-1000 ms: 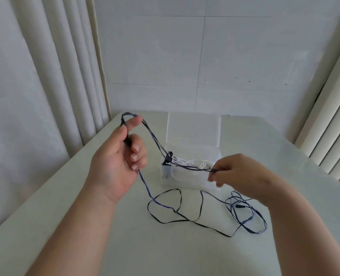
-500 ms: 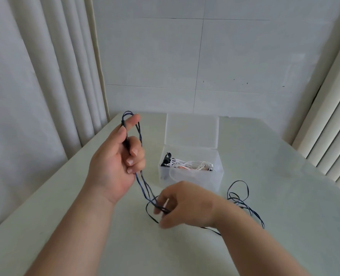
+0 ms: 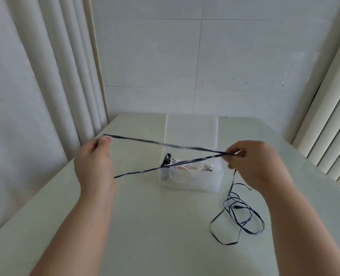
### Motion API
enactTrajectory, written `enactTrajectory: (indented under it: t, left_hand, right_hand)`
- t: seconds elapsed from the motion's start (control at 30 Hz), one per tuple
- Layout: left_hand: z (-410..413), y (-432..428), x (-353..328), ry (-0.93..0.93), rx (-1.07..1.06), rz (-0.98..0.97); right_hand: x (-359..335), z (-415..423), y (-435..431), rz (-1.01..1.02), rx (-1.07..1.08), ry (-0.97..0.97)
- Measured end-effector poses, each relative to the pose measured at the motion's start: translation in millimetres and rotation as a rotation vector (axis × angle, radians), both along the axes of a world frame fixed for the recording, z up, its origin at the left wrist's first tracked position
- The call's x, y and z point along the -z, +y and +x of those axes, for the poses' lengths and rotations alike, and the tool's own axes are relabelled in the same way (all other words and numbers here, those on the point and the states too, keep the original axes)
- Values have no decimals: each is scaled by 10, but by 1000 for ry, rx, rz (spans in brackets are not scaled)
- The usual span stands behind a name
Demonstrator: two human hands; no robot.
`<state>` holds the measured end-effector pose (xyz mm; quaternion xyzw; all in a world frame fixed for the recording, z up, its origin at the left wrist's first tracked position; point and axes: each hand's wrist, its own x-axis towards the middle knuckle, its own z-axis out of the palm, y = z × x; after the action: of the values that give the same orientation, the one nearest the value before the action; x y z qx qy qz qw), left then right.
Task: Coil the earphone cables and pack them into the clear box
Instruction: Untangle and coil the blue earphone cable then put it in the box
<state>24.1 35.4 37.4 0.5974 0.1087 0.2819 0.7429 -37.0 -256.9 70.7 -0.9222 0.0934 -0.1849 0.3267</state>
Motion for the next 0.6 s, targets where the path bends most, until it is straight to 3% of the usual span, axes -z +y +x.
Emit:
enactTrajectory:
  t: [0.1,0.3,0.43,0.5,0.6]
  left_hand:
    - [8,-31,-1,117,89,120]
    - [40,-62,-15,418,269,334]
    - [26,-67,21,513,341,755]
    - [-7,-91,30,448,271,938]
    - [-148,-231,-10,139,297,814]
  right_hand:
    - [-37,-10,-82,127,31,-68]
    - [-135,-96,-130,793,-238,-15]
    - [-160,-108,-33,967,-431,3]
    - [-153,-84,47,963,-427,-14]
    - [-124,-39,222,810,-365,-56]
